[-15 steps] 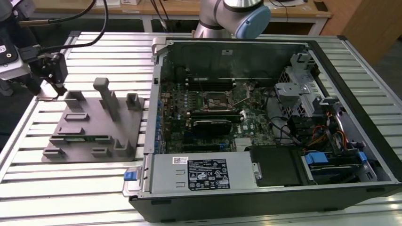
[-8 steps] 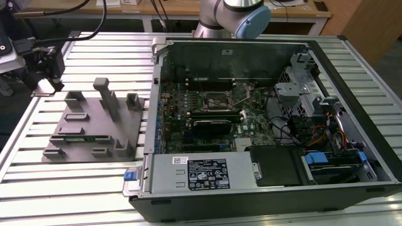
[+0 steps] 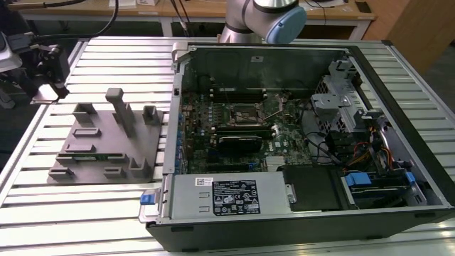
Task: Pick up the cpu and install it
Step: 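Pick up the cpu and move it towards the insertion slot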
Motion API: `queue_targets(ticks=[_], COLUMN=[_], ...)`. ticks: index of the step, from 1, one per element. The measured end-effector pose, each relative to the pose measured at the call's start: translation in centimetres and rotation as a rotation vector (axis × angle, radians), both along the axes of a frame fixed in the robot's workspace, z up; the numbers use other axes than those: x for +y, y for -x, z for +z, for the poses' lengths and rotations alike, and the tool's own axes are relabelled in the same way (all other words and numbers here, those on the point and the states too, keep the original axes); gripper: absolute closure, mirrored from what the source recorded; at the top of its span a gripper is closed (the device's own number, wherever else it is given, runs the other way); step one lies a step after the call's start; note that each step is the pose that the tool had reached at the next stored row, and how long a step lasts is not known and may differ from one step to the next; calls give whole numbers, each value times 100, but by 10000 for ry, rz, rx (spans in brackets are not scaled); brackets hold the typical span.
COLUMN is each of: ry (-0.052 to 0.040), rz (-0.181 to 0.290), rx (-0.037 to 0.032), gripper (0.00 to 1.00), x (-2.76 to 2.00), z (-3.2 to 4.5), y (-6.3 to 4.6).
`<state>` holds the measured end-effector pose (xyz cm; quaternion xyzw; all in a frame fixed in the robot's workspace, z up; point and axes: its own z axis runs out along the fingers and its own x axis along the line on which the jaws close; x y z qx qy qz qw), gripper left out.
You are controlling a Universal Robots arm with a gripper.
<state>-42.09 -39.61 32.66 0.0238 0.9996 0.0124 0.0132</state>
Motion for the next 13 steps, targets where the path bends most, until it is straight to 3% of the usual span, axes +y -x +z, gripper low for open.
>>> queue_targets(ticks=[13], ry=[-1], rz=[0], rx=[-1], gripper=[45], x=[0], z=[207], y=[0])
